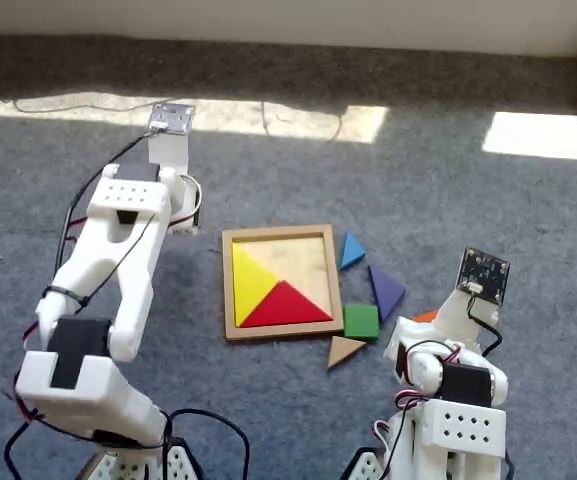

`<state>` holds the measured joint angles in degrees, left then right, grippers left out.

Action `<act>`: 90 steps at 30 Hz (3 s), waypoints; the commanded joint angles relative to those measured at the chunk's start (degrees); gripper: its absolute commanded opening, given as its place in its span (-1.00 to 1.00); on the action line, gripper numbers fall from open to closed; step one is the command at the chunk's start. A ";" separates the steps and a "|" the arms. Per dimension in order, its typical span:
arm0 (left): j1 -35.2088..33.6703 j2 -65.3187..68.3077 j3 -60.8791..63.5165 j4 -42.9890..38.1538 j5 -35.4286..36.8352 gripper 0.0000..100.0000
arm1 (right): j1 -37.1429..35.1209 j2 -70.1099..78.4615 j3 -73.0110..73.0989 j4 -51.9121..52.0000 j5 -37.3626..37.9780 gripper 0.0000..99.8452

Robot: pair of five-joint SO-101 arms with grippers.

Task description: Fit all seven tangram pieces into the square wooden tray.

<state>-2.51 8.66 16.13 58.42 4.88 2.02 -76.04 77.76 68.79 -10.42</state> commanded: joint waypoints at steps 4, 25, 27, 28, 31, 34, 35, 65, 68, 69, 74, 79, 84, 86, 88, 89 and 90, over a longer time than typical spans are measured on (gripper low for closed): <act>-0.66 -13.85 11.56 -7.21 -0.09 -0.99 | -0.04 -0.57 -0.57 -1.27 0.00 -0.71; -0.66 -43.30 44.35 -34.46 0.00 -0.99 | -0.04 -0.57 -0.22 -3.56 0.00 -0.71; -0.75 -46.02 45.58 -34.37 0.00 -0.99 | -0.04 -0.57 1.10 -4.18 0.00 -0.71; -0.84 -48.13 46.73 -34.37 0.00 -0.99 | -0.04 -0.57 1.54 -4.18 0.00 -0.71; -1.10 -56.22 51.65 -34.37 0.00 -0.99 | -0.04 -0.57 1.80 -4.18 0.00 -0.71; -1.27 -66.24 57.45 -34.37 0.00 -0.99 | -0.04 -0.57 1.80 -4.18 0.00 -0.71; -1.27 -69.67 59.56 -34.37 0.00 -0.99 | -0.04 -0.57 1.80 -4.18 0.00 -0.71; -3.21 -112.84 81.10 3.43 -10.02 -0.99 | 0.04 -0.22 -1.27 -9.27 4.31 -0.71; -3.12 -112.84 81.10 8.97 -9.93 -0.99 | 0.04 -0.04 -6.02 -9.27 9.05 -0.71; -3.12 -112.84 81.10 9.14 -9.93 -0.99 | -0.13 0.04 -7.87 -8.84 9.76 -0.71; -3.12 -112.84 81.10 9.05 -9.93 -0.99 | -6.02 9.10 -24.31 0.13 9.58 -0.71; -3.38 -112.84 81.10 9.05 -9.93 -0.99 | -11.65 24.66 -39.69 4.00 5.19 -0.71; -3.38 -112.84 81.10 9.05 -9.93 -0.99 | -15.87 38.29 -48.75 4.00 -0.35 -0.58; -3.38 -112.84 81.10 9.05 -9.85 -0.99 | -17.01 43.65 -51.12 4.00 -3.78 -0.47; -3.38 -112.84 81.10 9.05 -9.85 -0.99 | -18.33 49.19 -53.49 4.00 -5.54 -0.42; -3.38 -112.84 81.10 9.05 -9.85 -0.99 | -19.03 52.00 -54.90 4.00 -5.71 -0.42; -3.38 -112.84 81.10 9.05 -9.85 -0.99 | -19.65 54.81 -56.48 3.91 -5.89 -0.42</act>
<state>-5.14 -101.76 96.04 67.38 -4.79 -15.30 -27.43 27.56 72.57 -14.90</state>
